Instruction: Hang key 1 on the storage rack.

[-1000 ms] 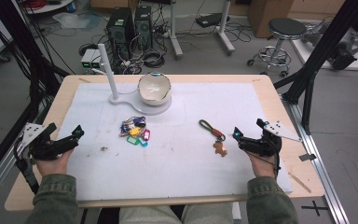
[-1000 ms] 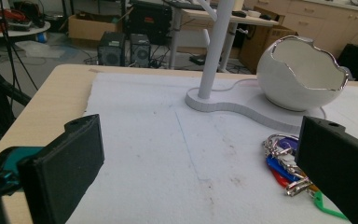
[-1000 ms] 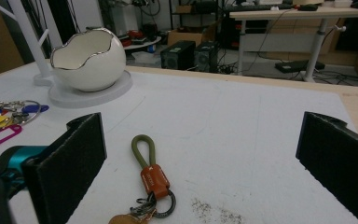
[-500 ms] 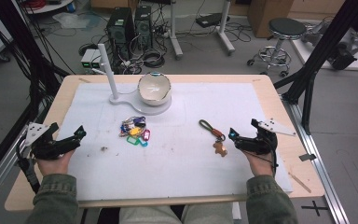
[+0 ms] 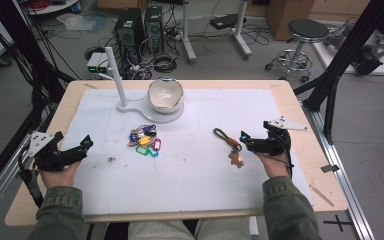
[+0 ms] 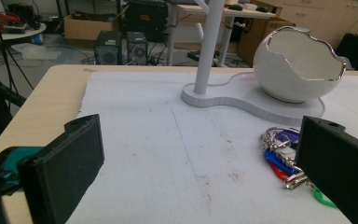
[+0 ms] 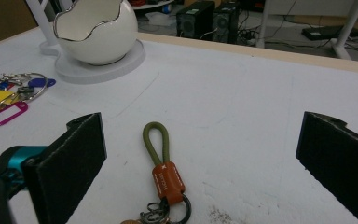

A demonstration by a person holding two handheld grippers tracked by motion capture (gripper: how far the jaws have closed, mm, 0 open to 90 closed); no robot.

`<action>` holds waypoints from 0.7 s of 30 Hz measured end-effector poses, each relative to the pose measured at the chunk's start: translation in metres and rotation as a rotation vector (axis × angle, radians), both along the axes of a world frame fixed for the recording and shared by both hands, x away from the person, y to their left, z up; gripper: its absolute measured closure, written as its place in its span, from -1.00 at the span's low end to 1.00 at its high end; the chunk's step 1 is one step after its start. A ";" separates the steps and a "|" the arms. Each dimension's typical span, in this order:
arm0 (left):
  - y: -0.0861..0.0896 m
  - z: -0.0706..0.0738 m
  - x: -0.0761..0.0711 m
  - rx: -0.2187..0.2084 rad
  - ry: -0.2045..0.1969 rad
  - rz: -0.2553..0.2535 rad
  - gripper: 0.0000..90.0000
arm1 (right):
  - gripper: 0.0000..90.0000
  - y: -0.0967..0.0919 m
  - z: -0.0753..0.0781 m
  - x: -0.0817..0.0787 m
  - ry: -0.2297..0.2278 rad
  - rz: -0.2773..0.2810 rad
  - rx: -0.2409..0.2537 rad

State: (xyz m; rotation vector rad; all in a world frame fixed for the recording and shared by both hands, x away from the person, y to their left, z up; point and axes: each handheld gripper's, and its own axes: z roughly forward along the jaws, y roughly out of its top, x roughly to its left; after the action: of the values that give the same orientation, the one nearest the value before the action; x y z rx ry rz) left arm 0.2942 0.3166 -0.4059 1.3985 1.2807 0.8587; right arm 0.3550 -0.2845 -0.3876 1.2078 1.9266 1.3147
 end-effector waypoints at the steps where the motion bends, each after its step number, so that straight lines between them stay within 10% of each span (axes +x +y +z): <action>1: 0.000 0.000 0.000 -0.002 0.001 0.001 -0.96 | -0.99 0.000 0.000 0.000 0.000 0.000 0.000; 21: 0.001 0.000 0.000 -0.003 0.001 -0.003 -0.96 | -0.99 0.019 0.000 0.037 0.126 0.075 -0.070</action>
State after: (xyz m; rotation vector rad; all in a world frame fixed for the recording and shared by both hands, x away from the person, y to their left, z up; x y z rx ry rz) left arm 0.2946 0.3171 -0.4062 1.3983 1.2806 0.8538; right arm 0.3918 -0.2651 -0.3876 1.2206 2.1076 1.2229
